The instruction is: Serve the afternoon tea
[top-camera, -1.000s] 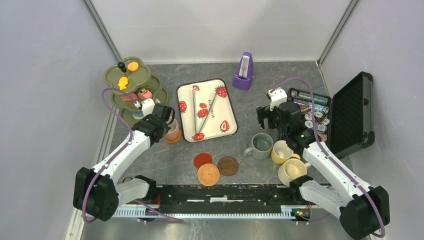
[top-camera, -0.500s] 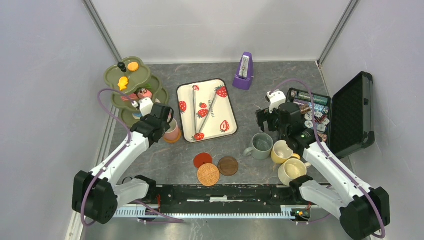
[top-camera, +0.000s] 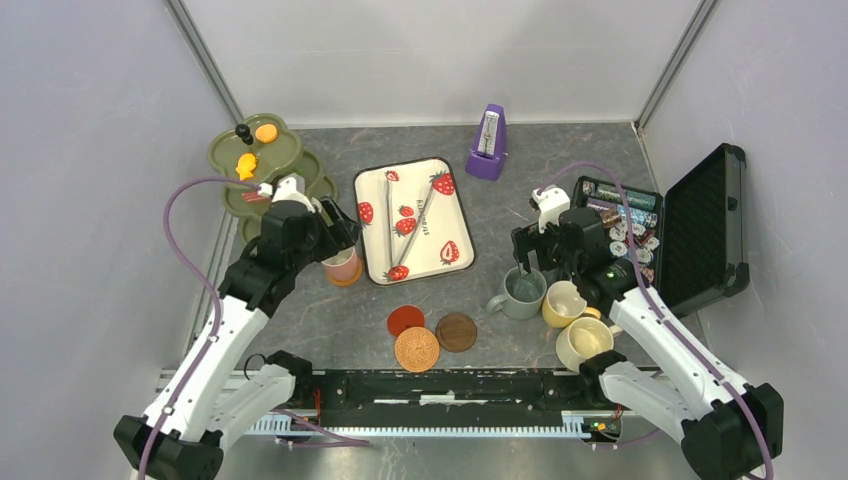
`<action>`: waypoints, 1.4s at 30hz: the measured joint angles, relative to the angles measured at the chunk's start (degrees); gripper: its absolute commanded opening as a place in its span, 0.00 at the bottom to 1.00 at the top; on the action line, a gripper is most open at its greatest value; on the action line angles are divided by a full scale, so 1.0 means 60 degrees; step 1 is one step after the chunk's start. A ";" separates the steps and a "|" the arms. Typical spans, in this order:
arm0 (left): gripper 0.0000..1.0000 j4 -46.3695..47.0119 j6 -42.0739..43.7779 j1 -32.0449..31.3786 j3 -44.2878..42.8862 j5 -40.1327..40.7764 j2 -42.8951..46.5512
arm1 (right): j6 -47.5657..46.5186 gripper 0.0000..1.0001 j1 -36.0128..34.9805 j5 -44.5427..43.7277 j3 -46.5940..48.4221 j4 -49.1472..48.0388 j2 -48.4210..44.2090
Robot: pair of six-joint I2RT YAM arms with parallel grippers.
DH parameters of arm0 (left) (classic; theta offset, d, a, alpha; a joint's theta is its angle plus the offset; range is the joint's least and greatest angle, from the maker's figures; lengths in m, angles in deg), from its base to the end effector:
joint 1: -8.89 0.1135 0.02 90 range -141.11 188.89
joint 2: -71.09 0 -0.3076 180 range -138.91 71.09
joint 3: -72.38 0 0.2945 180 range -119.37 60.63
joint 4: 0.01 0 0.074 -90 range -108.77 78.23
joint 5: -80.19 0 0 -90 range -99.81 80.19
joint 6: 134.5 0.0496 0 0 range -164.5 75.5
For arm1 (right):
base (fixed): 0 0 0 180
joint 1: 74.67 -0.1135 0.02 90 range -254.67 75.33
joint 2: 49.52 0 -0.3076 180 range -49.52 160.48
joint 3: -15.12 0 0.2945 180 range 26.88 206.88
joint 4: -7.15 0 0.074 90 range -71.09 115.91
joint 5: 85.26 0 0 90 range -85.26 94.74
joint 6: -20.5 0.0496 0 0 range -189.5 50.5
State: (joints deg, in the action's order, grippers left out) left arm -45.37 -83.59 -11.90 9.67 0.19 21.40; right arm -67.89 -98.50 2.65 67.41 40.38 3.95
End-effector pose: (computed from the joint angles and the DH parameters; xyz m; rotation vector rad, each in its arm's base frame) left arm 0.2010 -0.0671 0.3487 -0.4449 2.1097 -0.4284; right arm 0.2141 0.0926 0.2848 -0.3993 2.1419 0.2141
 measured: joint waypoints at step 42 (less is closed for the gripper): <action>0.18 0.3537 -0.0474 -0.6510 -0.0372 -0.1810 -0.7868 | 0.0036 0.98 -0.0004 0.0984 -0.0412 -0.0601 -0.0350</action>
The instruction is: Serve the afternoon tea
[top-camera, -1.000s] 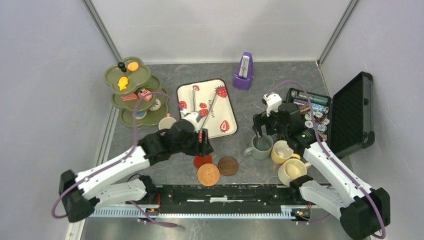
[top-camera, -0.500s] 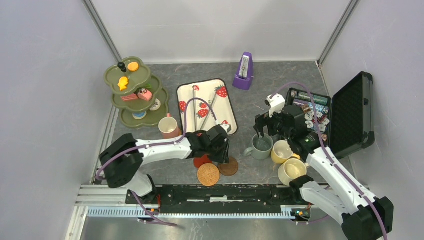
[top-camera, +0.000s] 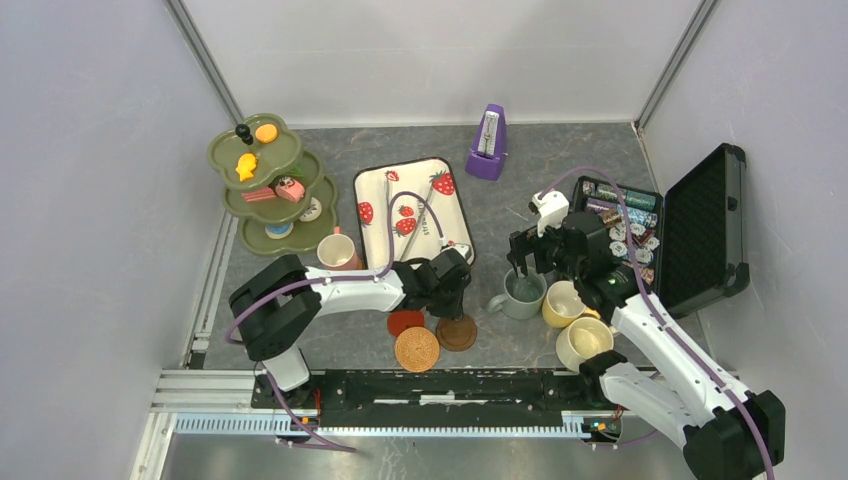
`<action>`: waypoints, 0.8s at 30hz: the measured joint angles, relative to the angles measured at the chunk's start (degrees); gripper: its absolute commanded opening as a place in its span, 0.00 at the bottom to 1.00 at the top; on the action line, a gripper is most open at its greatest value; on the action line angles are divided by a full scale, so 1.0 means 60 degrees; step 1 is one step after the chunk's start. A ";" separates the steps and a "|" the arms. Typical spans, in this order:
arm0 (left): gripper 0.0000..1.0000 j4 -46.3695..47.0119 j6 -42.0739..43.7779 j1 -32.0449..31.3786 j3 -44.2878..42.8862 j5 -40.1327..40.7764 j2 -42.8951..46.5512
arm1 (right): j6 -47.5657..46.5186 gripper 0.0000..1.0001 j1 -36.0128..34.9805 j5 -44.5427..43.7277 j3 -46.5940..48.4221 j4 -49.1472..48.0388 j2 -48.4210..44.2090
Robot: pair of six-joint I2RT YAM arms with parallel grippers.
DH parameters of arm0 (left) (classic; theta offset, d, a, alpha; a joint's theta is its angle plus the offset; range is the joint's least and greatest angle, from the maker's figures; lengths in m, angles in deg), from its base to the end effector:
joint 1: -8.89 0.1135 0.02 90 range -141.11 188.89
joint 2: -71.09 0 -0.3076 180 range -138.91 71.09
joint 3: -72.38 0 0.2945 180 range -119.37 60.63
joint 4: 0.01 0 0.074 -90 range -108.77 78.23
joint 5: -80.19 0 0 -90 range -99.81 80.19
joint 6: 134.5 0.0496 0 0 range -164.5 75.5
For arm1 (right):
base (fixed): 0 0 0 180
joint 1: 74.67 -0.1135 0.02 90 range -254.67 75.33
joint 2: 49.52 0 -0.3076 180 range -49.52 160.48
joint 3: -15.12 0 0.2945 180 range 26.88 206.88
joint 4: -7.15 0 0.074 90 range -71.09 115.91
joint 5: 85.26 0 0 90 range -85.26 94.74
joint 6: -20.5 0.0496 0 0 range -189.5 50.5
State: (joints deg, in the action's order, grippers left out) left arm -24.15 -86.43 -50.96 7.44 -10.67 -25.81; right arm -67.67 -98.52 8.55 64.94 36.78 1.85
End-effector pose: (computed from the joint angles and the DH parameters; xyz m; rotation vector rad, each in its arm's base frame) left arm 0.1881 -0.3253 0.1604 0.4275 2.6714 -0.6526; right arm 0.2072 0.0952 0.2819 -0.4463 2.0847 0.3362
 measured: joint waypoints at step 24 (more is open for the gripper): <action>0.17 -0.1843 -0.0681 0.1789 0.0973 0.2794 0.1457 | -0.0004 0.98 0.0000 -0.0018 -0.0084 -0.0113 0.0040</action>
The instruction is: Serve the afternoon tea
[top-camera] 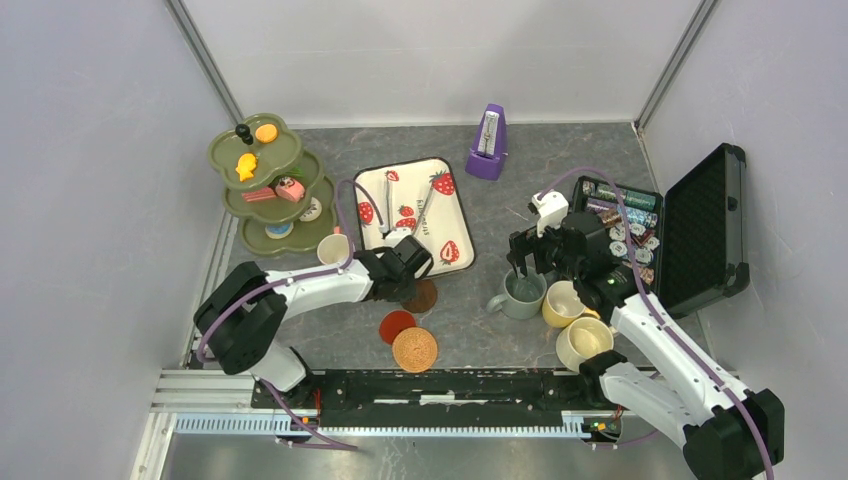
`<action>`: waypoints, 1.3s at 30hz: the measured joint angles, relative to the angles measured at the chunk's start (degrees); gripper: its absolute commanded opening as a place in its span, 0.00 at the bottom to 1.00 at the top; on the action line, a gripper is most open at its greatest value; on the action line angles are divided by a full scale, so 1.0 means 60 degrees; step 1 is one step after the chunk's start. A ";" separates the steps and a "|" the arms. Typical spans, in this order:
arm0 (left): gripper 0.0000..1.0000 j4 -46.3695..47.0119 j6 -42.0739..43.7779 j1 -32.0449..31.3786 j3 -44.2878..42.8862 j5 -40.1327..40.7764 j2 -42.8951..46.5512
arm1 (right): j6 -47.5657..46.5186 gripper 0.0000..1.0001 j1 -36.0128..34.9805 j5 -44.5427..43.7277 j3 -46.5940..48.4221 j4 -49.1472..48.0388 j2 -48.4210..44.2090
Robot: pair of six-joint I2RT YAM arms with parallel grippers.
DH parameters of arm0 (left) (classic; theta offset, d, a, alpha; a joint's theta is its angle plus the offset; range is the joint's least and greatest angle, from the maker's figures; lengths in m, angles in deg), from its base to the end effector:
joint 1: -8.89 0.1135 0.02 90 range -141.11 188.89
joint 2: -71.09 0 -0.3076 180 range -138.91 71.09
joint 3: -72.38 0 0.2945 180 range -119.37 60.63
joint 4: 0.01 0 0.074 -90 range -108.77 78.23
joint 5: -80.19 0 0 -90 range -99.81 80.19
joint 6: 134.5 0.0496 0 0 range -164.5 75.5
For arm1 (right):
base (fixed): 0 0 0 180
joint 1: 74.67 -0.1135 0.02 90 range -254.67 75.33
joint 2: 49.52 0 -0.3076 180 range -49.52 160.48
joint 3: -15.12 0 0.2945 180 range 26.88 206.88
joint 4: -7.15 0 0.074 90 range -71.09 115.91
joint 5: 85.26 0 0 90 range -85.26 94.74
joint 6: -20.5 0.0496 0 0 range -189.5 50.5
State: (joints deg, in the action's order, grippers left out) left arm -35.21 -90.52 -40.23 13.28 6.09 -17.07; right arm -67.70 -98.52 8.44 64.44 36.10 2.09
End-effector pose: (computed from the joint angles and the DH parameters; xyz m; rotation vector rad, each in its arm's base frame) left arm 0.2200 -0.2334 0.1683 -0.0128 2.6323 -0.1958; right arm 0.2080 0.0955 0.2788 -0.4459 2.0857 0.3337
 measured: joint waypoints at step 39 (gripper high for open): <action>0.37 -0.4167 -0.3708 0.1228 0.1672 0.2299 0.4146 | 0.0226 0.98 0.0000 0.1388 -0.0856 -0.0798 -0.0557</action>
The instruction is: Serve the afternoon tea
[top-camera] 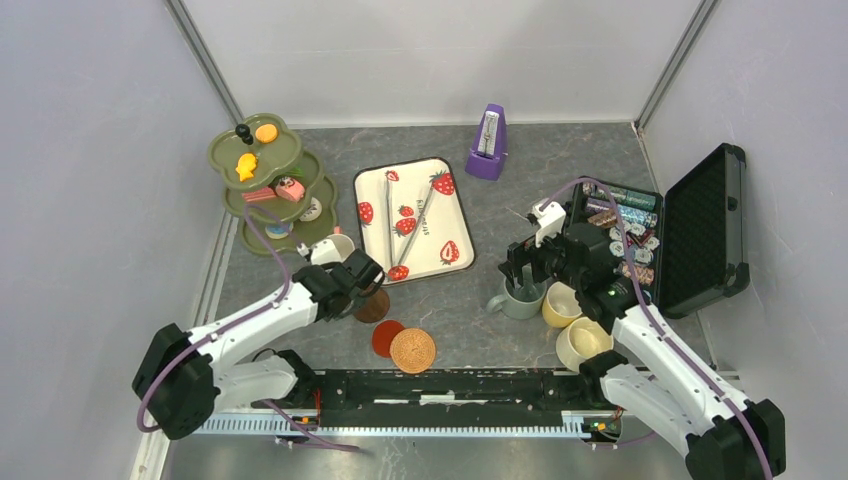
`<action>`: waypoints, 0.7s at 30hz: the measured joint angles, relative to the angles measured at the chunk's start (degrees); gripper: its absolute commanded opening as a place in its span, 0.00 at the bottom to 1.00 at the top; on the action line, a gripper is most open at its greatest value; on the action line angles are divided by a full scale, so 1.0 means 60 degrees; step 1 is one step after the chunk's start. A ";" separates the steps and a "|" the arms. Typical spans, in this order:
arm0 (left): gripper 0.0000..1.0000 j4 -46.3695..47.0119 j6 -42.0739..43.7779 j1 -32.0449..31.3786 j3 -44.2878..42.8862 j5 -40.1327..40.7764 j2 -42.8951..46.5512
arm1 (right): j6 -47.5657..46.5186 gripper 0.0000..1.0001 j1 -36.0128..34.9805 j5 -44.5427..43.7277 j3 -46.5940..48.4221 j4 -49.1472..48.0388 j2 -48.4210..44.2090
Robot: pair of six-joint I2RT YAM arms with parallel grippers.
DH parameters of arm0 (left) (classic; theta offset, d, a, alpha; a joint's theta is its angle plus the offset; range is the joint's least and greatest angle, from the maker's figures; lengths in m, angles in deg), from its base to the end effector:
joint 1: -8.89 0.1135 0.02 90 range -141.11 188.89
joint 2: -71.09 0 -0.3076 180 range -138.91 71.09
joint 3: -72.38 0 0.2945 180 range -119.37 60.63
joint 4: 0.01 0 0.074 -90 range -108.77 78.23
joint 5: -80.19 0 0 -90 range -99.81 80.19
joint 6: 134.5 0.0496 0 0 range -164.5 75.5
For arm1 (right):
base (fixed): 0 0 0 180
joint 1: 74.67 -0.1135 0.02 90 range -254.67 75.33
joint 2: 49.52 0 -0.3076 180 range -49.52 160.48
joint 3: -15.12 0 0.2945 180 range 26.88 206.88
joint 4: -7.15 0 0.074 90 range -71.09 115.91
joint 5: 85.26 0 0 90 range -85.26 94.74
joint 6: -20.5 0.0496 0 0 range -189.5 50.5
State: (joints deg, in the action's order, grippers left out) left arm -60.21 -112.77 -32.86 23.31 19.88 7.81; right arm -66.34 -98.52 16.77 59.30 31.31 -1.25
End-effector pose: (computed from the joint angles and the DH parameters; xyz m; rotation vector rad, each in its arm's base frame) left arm 0.1646 -0.1139 0.2032 -0.6786 2.4741 0.1021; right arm 0.1942 0.0972 0.2641 -0.5041 2.0293 0.5052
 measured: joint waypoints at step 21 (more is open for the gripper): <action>0.21 0.1574 -0.0798 0.1002 0.0255 -0.0499 -0.1621 | 0.0117 0.98 -0.0007 0.0430 -0.0036 -0.0211 -0.0313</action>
State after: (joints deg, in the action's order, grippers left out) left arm -50.77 -117.56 -26.85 24.84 16.89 -1.92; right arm -65.64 -98.57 19.35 59.08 30.04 -3.13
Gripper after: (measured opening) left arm 0.198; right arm 0.979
